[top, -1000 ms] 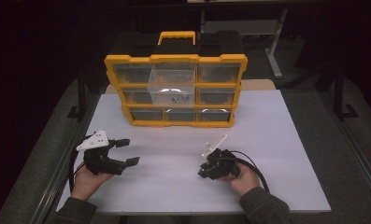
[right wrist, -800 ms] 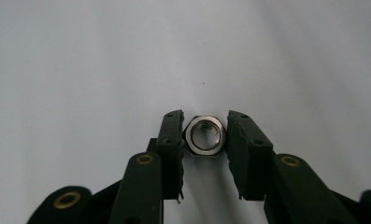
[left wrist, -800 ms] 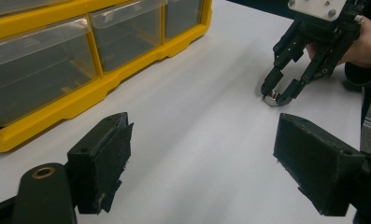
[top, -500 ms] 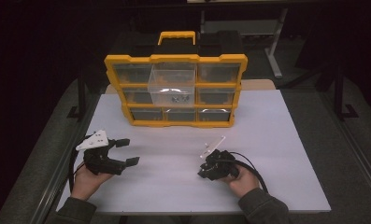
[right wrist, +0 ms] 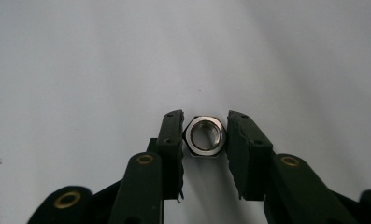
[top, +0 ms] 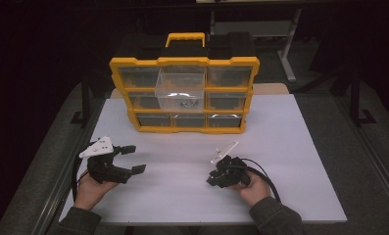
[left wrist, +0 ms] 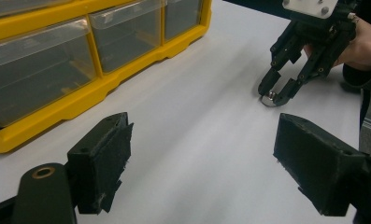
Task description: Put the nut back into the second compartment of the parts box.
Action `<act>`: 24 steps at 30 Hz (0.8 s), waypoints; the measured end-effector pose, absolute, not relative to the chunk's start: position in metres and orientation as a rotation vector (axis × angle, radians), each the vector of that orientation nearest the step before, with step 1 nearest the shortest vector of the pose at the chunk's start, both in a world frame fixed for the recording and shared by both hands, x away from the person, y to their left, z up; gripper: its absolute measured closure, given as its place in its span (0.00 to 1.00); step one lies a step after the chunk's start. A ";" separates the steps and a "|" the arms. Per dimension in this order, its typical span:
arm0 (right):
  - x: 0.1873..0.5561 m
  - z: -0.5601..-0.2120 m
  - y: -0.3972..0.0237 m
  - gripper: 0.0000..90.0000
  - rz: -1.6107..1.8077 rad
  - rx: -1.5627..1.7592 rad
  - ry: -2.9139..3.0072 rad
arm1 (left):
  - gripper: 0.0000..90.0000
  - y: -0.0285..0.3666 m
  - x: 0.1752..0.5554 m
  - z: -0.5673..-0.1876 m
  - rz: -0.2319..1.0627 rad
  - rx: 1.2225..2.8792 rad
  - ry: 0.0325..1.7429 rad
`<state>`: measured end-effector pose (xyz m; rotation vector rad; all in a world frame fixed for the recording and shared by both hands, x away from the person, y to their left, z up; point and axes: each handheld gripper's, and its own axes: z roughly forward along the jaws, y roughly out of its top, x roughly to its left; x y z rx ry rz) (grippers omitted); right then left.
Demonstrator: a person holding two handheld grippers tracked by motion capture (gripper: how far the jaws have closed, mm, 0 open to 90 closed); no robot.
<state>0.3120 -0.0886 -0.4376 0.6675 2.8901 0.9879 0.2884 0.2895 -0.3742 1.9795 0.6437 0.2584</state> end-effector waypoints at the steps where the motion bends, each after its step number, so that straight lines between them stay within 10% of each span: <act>1: 0.312 -0.438 -0.089 0.73 0.991 0.667 2.891 | 0.21 0.290 0.288 -0.374 0.260 1.980 0.643; 24: 0.326 -0.422 -0.106 0.73 1.106 0.734 2.925 | 0.21 0.289 0.288 -0.374 0.263 1.980 0.644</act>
